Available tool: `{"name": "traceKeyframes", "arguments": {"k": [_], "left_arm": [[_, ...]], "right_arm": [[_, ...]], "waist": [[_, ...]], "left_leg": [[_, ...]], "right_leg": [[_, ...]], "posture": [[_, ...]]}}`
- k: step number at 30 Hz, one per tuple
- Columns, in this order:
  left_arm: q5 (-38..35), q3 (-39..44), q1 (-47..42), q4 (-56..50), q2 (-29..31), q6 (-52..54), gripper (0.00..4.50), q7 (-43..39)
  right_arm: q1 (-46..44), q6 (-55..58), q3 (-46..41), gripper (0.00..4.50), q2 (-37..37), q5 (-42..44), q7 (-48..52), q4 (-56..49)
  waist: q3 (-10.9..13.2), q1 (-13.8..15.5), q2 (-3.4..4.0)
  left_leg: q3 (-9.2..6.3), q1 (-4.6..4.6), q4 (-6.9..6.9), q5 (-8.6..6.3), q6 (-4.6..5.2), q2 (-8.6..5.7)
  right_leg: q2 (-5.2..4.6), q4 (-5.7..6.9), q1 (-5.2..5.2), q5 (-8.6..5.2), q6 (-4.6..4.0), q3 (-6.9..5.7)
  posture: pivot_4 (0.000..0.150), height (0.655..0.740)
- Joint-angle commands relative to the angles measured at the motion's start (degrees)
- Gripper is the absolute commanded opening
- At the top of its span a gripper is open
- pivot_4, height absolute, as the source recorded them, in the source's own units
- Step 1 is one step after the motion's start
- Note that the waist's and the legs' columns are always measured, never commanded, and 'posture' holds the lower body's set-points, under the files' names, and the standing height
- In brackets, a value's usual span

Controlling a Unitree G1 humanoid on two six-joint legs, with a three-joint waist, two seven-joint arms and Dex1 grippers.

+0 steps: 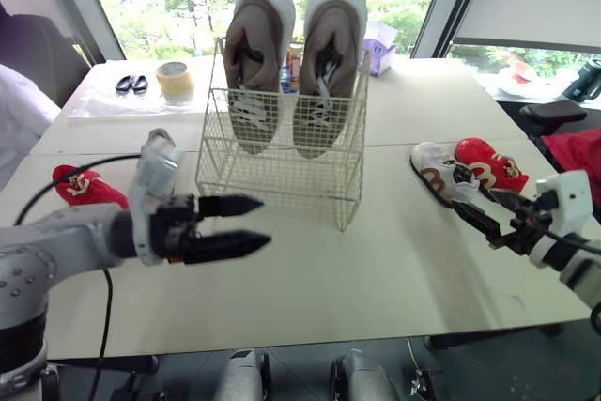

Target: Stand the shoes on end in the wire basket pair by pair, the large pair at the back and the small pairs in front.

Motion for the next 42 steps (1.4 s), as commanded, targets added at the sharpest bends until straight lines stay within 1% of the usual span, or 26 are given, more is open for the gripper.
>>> {"name": "traceKeyframes", "arguments": {"k": [1,8,13,16,18,20,21,22,23,25,26,27,29,31,32,33,34,35,37,39,40,42], "left_arm": [[3.7,-3.5,1.4,-4.6,0.0,-3.5,4.5,-0.9],[4.4,-5.6,1.1,-6.2,0.6,-5.9,4.5,1.0],[5.6,-5.9,2.0,-7.1,2.1,-6.3,4.5,2.2],[6.0,-5.8,2.3,-7.4,2.7,-6.4,4.5,3.7],[4.8,-5.4,2.2,-7.6,2.3,-6.0,4.5,8.1],[5.5,-5.5,1.4,-8.2,2.8,-4.8,4.5,13.6],[5.4,-5.4,1.1,-8.2,3.4,-4.6,4.5,14.6],[4.8,-4.6,1.1,-8.0,4.2,-4.4,4.5,15.1],[4.1,-4.1,1.2,-7.8,4.7,-4.5,4.5,15.4],[6.2,-3.6,0.4,-7.1,5.9,-4.5,4.5,18.4],[7.1,-4.2,-0.3,-6.6,6.6,-4.1,4.5,19.5],[8.1,-4.6,-0.9,-6.5,7.2,-4.0,4.5,20.2],[8.9,-4.6,-2.5,-5.6,7.8,-4.3,4.5,20.7],[6.9,-2.7,-4.3,-2.5,7.1,-5.9,4.5,17.7],[4.3,-0.9,-5.3,0.1,6.7,-6.1,4.5,15.4],[-0.5,1.1,-6.7,3.9,7.2,-5.1,4.5,11.7],[-4.2,3.0,-9.4,9.3,7.5,-4.4,4.5,10.7],[-6.0,4.3,-12.1,13.8,7.9,-4.1,4.5,9.8],[-6.6,5.1,-16.9,20.2,8.2,-4.3,4.5,8.8],[-9.9,5.2,-24.8,28.5,6.3,-3.9,4.5,11.0],[-11.0,5.3,-29.2,32.3,4.7,-4.5,4.5,12.3],[-10.6,3.9,-35.9,37.2,2.8,-3.3,4.5,10.9]], "right_arm": [[-0.4,-5.8,0.9,4.44,0.4,-2.5,-1.2,3.7],[-4.5,-14.5,6.9,4.44,1.5,-5.7,-0.4,15.5],[-9.6,-19.8,10.1,4.44,2.9,-6.8,0.6,25.4],[-15.4,-25.7,11.9,4.44,3.5,-8.8,1.2,36.0],[-19.3,-30.0,12.9,4.44,3.9,-10.0,1.8,43.9],[-21.3,-33.9,14.2,3.91,4.0,-11.7,2.7,49.6],[-22.1,-35.4,14.4,3.57,4.1,-12.1,3.0,51.6],[-23.0,-36.5,14.4,3.16,4.1,-12.1,3.1,53.1],[-23.7,-37.3,14.4,2.48,4.2,-12.0,3.3,54.3],[-24.7,-38.7,14.8,1.63,4.3,-12.4,3.3,55.8],[-25.0,-39.1,15.0,1.34,4.4,-12.5,3.4,56.3],[-25.2,-39.5,15.1,0.99,4.4,-12.5,3.5,56.6],[-25.2,-39.4,15.1,0.66,4.1,-12.1,3.5,54.0],[-25.3,-38.8,14.8,0.66,2.8,-11.3,3.4,47.8],[-26.0,-37.8,14.2,0.66,1.8,-10.7,3.1,44.1],[-27.6,-36.2,13.2,0.66,0.1,-9.6,2.8,40.0],[-30.6,-34.7,12.0,0.66,-3.1,-8.4,3.7,36.3],[-33.6,-33.2,11.0,0.66,-6.3,-7.3,4.6,33.3],[-39.1,-30.3,9.9,0.66,-11.3,-5.2,6.1,30.3],[-44.4,-25.7,10.3,0.66,-14.8,-0.7,9.0,26.6],[-46.7,-23.5,10.8,0.66,-16.1,1.4,10.5,24.6],[-50.5,-20.0,12.4,0.66,-18.5,5.0,13.8,20.3]], "waist": [[0.0,-0.1,0.09],[0.0,-0.1,0.22],[0.0,0.0,0.26],[0.0,-0.1,0.3],[0.0,-0.3,0.32],[0.0,-0.2,0.32],[0.0,-0.1,0.32],[0.0,-0.1,0.32],[0.0,-0.2,0.32],[0.0,-0.4,0.31],[0.0,-0.4,0.31],[0.0,-0.4,0.31],[0.0,-0.5,0.31],[0.0,-0.5,0.38],[0.1,-0.5,0.5],[0.2,-0.5,0.71],[0.4,-0.5,0.89],[0.6,-0.4,1.26],[0.9,-0.4,1.73],[0.9,0.0,1.71],[0.9,0.2,1.55],[0.7,0.1,0.99]], "left_leg": [[-0.01,0.01,0.0,0.0,0.01,0.0],[-0.03,0.01,-0.08,0.0,0.01,0.01],[-0.03,0.01,-0.08,0.0,0.01,0.0],[-0.03,0.01,-0.08,0.0,0.0,0.0],[-0.03,0.02,-0.07,0.01,0.0,0.0],[-0.04,0.02,-0.08,0.02,0.0,0.0],[-0.05,0.01,-0.09,0.02,-0.01,0.0],[-0.05,0.01,-0.09,0.03,-0.03,0.0],[-0.04,0.01,-0.09,0.08,-0.11,0.0],[-0.02,0.02,-0.05,0.23,-0.36,0.0],[-0.02,0.02,-0.04,0.23,-0.36,0.0],[-0.04,0.03,-0.04,0.23,-0.36,0.0],[-0.05,0.05,-0.04,0.23,-0.37,0.01],[-0.04,0.04,-0.04,0.23,-0.37,0.01],[-0.03,0.02,-0.04,0.23,-0.37,0.01],[-0.03,0.0,-0.04,0.23,-0.38,0.01],[-0.01,-0.01,-0.04,0.24,-0.39,0.01],[0.0,-0.09,-0.04,0.24,-0.39,0.01],[0.07,-0.24,0.1,0.24,-0.38,-0.02],[0.06,-0.26,0.0,0.24,-0.38,-0.03],[0.01,-0.18,-0.13,0.27,-0.43,-0.02],[-0.05,0.04,-0.55,0.33,-0.53,-0.02]], "right_leg": [[0.0,-0.01,0.0,0.0,0.0,0.0],[0.06,-0.02,-0.02,0.0,0.0,0.0],[0.06,-0.04,-0.01,0.0,0.01,0.0],[0.06,-0.03,-0.02,0.0,0.01,0.0],[0.06,-0.03,-0.01,0.0,0.01,0.0],[0.07,-0.03,-0.02,0.0,0.01,0.0],[0.07,-0.03,-0.02,0.0,0.01,-0.01],[0.07,-0.03,-0.02,0.0,0.02,-0.01],[0.07,-0.03,-0.02,0.0,0.02,-0.01],[0.06,-0.03,0.0,0.01,0.03,0.0],[0.06,-0.03,0.01,0.01,0.03,0.0],[0.07,-0.02,0.02,0.01,0.03,0.0],[0.07,-0.02,0.03,0.01,0.03,-0.01],[0.07,-0.02,0.03,0.01,0.03,0.0],[0.06,-0.01,-0.01,0.01,0.03,0.0],[0.06,0.0,-0.03,0.01,0.03,0.0],[0.06,0.01,-0.06,0.01,0.03,0.01],[0.06,0.02,-0.14,0.01,0.03,0.02],[0.03,0.18,-0.33,0.02,0.05,0.09],[0.04,0.23,-0.42,0.0,0.05,0.1],[0.07,0.23,-0.38,-0.01,0.04,0.07],[0.11,0.07,-0.24,-0.05,0.01,-0.04]], "posture": [[0.15,0.6938],[0.15,0.6938],[0.15,0.6938],[0.15,0.6938],[0.15,0.6938],[0.15,0.6938],[0.15,0.6938],[0.15,0.6938],[0.15,0.6938],[0.15,0.6938],[0.15,0.6938],[0.15,0.6938],[0.15,0.6938],[0.15,0.6938],[0.15,0.6938],[0.15,0.6938],[0.15,0.6938],[0.15,0.6938],[0.15,0.6938],[0.15,0.6938],[0.15,0.6938],[0.15,0.6938]]}}
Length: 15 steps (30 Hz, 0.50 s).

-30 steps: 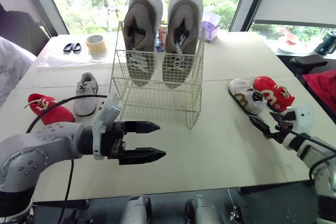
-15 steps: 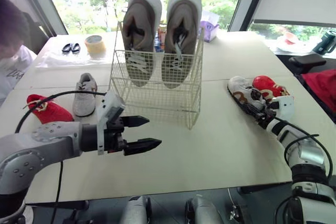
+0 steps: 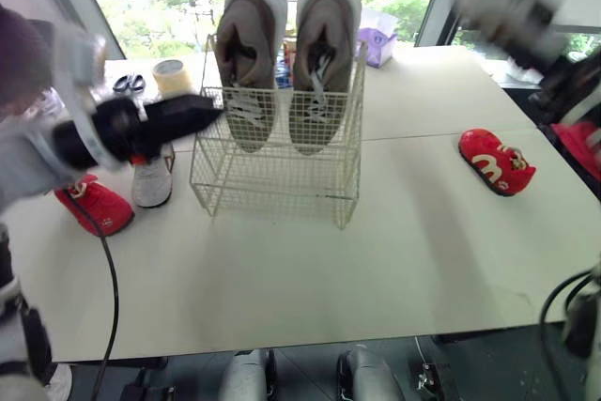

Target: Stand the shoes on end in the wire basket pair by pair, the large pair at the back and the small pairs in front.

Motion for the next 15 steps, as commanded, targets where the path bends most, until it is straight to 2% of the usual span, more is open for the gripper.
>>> {"name": "traceKeyframes", "arguments": {"k": [1,5,8,15], "left_arm": [[-0.7,-1.0,-9.3,7.3,-2.1,1.1,4.5,-2.0],[1.6,-2.7,-16.6,14.5,-5.2,3.3,4.5,-6.0],[1.1,-2.8,-23.4,20.1,-9.0,5.1,4.5,-8.3],[7.6,-4.7,-27.2,22.8,-10.4,7.9,4.5,-14.9]], "right_arm": [[-4.0,6.0,2.7,0.66,-2.5,6.9,6.1,-8.1],[-9.5,11.1,4.6,0.66,-3.6,12.7,8.8,-12.6],[-12.1,10.3,10.0,0.66,-4.0,11.6,13.6,-15.4],[-14.2,9.7,14.1,0.66,-1.6,11.2,16.4,-17.6]], "waist": [[-0.1,-0.2,-0.52],[-0.1,-0.6,-0.81],[0.0,-0.3,-0.87],[0.0,-0.3,-0.91]], "left_leg": [[-0.05,0.01,-0.04,0.02,-0.04,0.01],[0.18,-0.01,0.1,-0.02,0.05,-0.08],[0.17,-0.06,0.11,-0.02,0.05,-0.08],[0.2,-0.07,0.06,0.0,0.03,-0.06]], "right_leg": [[0.04,-0.07,0.05,0.0,-0.01,-0.05],[-0.1,-0.22,0.13,0.09,0.14,0.07],[-0.1,-0.19,0.05,0.1,0.15,0.07],[-0.08,-0.21,0.01,0.09,0.15,0.08]], "posture": [[0.15,0.6938],[0.15,0.6938],[0.15,0.6938],[0.15,0.6938]]}}
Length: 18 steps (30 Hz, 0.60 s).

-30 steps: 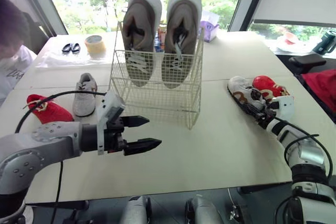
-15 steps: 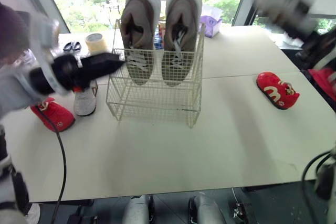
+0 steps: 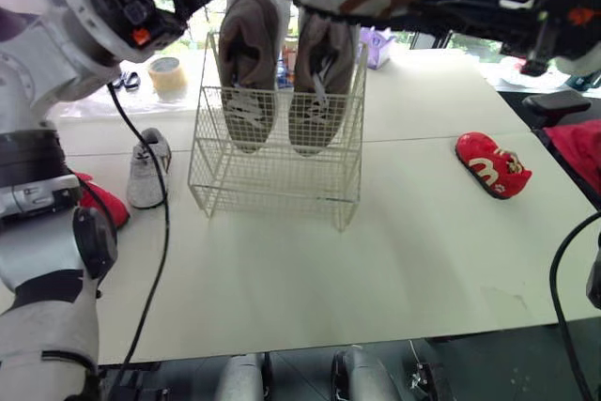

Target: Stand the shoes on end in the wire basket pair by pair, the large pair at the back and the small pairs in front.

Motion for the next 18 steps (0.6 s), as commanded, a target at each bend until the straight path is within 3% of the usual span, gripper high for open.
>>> {"name": "traceKeyframes", "arguments": {"k": [1,10,13,18], "left_arm": [[2.4,-0.3,-3.4,-0.4,0.0,1.5,4.5,-3.9],[10.2,-4.8,-4.9,-1.1,-1.0,4.0,4.5,-13.2],[11.3,-4.6,-5.3,-0.7,-1.1,4.9,3.63,-14.5],[11.5,-2.5,-3.9,-2.1,-2.0,5.3,1.15,-13.2]], "right_arm": [[-2.6,-1.3,0.3,0.66,1.0,0.1,1.1,-1.6],[-2.4,-2.5,2.8,0.66,2.6,-1.8,2.1,-3.5],[-2.4,-2.4,2.6,0.64,2.8,-1.8,2.1,-3.6],[-2.4,-1.2,2.3,0.64,4.0,-0.8,0.8,-3.9]], "waist": [[0.0,0.0,-0.01],[0.0,0.0,-0.02],[0.0,0.0,-0.02],[0.0,-0.1,-0.02]], "left_leg": [[-0.01,0.0,0.0,0.01,-0.01,0.01],[0.0,-0.01,0.01,0.01,-0.02,0.0],[0.0,-0.01,0.0,0.01,-0.02,0.01],[-0.01,-0.01,0.0,0.01,-0.02,0.01]], "right_leg": [[0.01,0.01,0.0,0.0,0.0,-0.01],[0.0,0.01,-0.01,0.0,0.0,-0.01],[0.0,0.01,-0.03,0.0,0.0,0.0],[0.0,0.02,-0.03,0.0,0.0,0.0]], "posture": [[0.15,0.6938],[0.15,0.6938],[0.15,0.6938],[0.15,0.6938]]}}
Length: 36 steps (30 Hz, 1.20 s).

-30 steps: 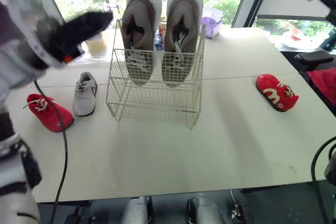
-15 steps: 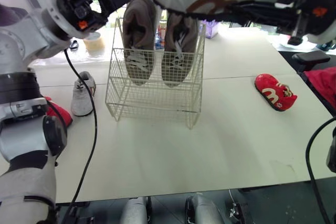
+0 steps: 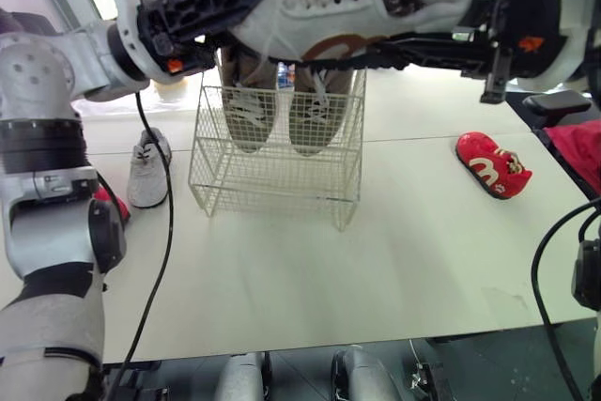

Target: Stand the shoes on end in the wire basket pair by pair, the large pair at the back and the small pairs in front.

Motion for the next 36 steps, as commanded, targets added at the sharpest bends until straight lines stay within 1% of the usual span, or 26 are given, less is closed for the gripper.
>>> {"name": "traceKeyframes", "arguments": {"k": [1,2,6,10,12,14,16,17,19,21,24,27,30,34,36], "left_arm": [[-0.5,3.0,-0.4,-2.9,-0.4,0.1,0.71,0.6],[-0.8,4.0,-0.2,-2.9,-0.9,0.0,0.37,1.8],[-4.4,10.5,1.8,-3.5,-3.7,-0.3,0.37,9.0],[-11.6,19.0,6.5,-9.9,-9.9,-5.0,0.33,21.7],[-13.9,22.0,8.3,-14.3,-14.4,-10.7,0.33,27.8],[-14.6,23.6,9.1,-18.6,-20.3,-18.2,0.33,33.4],[-14.6,23.7,9.1,-21.7,-25.6,-24.1,0.33,37.3],[-15.0,23.2,9.2,-22.6,-27.8,-25.7,0.33,38.9],[-15.3,21.3,10.1,-24.2,-31.2,-27.7,0.33,40.9],[-16.1,19.7,11.2,-24.7,-33.3,-28.6,0.33,42.1],[-17.8,18.2,12.7,-25.4,-34.3,-29.0,0.33,42.9],[-19.1,16.8,15.0,-26.8,-34.2,-29.1,0.33,43.1],[-20.3,15.3,18.1,-28.4,-33.5,-28.1,0.33,42.9],[-19.1,13.1,21.1,-28.7,-31.9,-27.7,0.33,41.7],[-17.3,11.5,21.9,-28.5,-31.7,-28.6,0.33,41.5]], "right_arm": [[-1.6,0.2,-2.0,0.64,1.1,1.2,-1.1,-1.3],[-1.5,0.4,-2.2,0.64,1.3,1.5,-1.3,-1.4],[-0.5,3.7,-4.6,0.64,3.1,4.1,-4.7,-1.6],[5.4,12.1,-17.5,2.4,9.4,16.5,-17.6,2.0],[9.4,11.5,-24.1,3.5,16.3,24.4,-27.7,1.7],[14.0,8.9,-27.2,4.46,25.8,31.8,-38.4,-0.7],[16.5,6.6,-25.8,4.46,34.7,37.4,-45.4,-3.5],[16.6,5.3,-24.2,4.46,38.6,38.5,-47.7,-4.2],[15.4,3.2,-20.5,4.46,44.9,39.0,-50.7,-5.0],[13.4,2.0,-16.9,4.46,48.4,37.8,-51.9,-4.8],[11.4,0.0,-13.7,4.46,50.1,35.3,-52.1,-3.7],[9.5,-1.6,-12.6,4.46,48.7,33.2,-51.3,-1.9],[7.6,-2.5,-12.5,4.46,47.5,33.1,-51.0,-0.6],[5.7,-2.9,-11.8,4.46,46.6,33.1,-50.2,0.4],[4.4,-2.8,-11.7,4.46,46.6,34.4,-50.4,0.1]], "waist": [[0.0,0.0,0.0],[0.0,0.0,0.0],[0.0,0.1,0.0],[0.0,0.3,-0.13],[0.0,0.2,-0.24],[0.0,0.3,-0.25],[0.0,0.3,-0.24],[0.0,0.2,-0.2],[0.0,0.0,-0.17],[0.0,0.0,-0.16],[0.0,-0.1,-0.17],[0.0,0.2,-0.18],[0.0,0.2,-0.18],[0.0,0.0,-0.18],[0.0,0.0,-0.18]], "left_leg": [[0.0,0.0,0.0,0.0,0.0,0.0],[0.0,0.0,0.0,0.0,0.0,0.0],[-0.01,0.0,0.01,0.0,0.0,0.0],[-0.07,0.01,0.05,0.01,0.0,0.01],[-0.1,0.01,0.11,0.01,0.0,0.01],[-0.12,0.05,0.11,0.02,0.0,0.03],[-0.13,0.06,0.12,0.03,-0.02,0.03],[-0.13,0.06,0.12,0.03,-0.02,0.02],[-0.1,0.06,0.13,0.03,-0.02,0.01],[-0.11,0.04,0.13,0.03,-0.01,0.0],[-0.12,0.03,0.11,0.02,0.01,0.0],[-0.13,0.0,0.12,-0.01,0.05,0.0],[-0.14,-0.01,0.12,-0.01,0.06,-0.01],[-0.15,-0.01,0.12,-0.01,0.06,0.0],[-0.15,0.0,0.11,-0.01,0.06,0.0]], "right_leg": [[0.0,0.0,0.0,0.0,0.0,0.0],[0.0,0.01,0.0,0.0,0.0,0.0],[0.0,0.01,0.0,0.0,0.0,0.0],[-0.02,0.02,0.07,0.01,-0.01,-0.02],[-0.02,0.02,0.13,0.02,-0.02,-0.05],[-0.03,0.01,0.18,0.04,-0.03,-0.07],[-0.03,0.06,0.19,0.04,-0.03,-0.08],[-0.03,0.06,0.19,0.04,-0.04,-0.07],[-0.03,0.11,0.14,0.04,-0.04,-0.05],[0.0,0.11,0.12,0.03,-0.03,-0.05],[0.0,0.09,0.1,0.03,-0.03,-0.05],[0.0,0.07,0.11,0.03,-0.03,-0.06],[0.0,0.07,0.12,0.03,-0.03,-0.06],[0.02,0.07,0.11,0.03,-0.03,-0.07],[0.02,0.07,0.11,0.03,-0.03,-0.07]], "posture": [[0.15,0.6938],[0.15,0.6938],[0.15,0.6938],[0.15,0.6938],[0.15,0.6938],[0.15,0.6938],[0.15,0.6938],[0.15,0.6938],[0.15,0.6938],[0.15,0.6938],[0.15,0.6938],[0.15,0.6938],[0.15,0.6938],[0.15,0.6938],[0.15,0.6938]]}}
